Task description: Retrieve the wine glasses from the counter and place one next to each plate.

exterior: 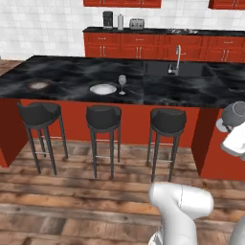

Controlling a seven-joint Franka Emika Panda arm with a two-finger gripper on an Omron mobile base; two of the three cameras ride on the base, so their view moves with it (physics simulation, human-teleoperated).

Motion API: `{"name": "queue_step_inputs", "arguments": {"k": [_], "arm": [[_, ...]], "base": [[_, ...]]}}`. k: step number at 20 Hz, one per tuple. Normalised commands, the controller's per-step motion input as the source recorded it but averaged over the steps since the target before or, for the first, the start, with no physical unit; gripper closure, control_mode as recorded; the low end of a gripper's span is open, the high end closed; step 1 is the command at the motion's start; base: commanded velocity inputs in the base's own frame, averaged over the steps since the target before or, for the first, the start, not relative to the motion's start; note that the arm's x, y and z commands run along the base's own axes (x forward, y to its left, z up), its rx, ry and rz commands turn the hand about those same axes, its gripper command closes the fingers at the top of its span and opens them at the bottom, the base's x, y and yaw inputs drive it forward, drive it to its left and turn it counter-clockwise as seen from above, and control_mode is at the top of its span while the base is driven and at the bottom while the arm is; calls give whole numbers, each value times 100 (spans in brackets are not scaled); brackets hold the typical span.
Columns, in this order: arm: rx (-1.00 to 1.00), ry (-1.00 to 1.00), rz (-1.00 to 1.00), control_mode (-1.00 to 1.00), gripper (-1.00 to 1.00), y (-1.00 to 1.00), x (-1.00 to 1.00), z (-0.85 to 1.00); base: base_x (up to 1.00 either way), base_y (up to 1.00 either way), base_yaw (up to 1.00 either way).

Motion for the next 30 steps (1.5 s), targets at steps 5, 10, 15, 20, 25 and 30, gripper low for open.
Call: {"name": "queue_step_inputs", "arguments": {"k": [5,10,15,20,25,30], "arm": [[0,0,0,100,100,0,0,0],[0,0,0,100,100,0,0,0],[0,0,0,100,100,0,0,0],[0,0,0,100,100,0,0,0],[0,0,0,100,100,0,0,0],[0,0,0,100,100,0,0,0]], "base": [[88,100,-23],[80,100,-23],[79,100,-25],[76,100,-27],[56,100,-29],[-4,100,-15]]}}
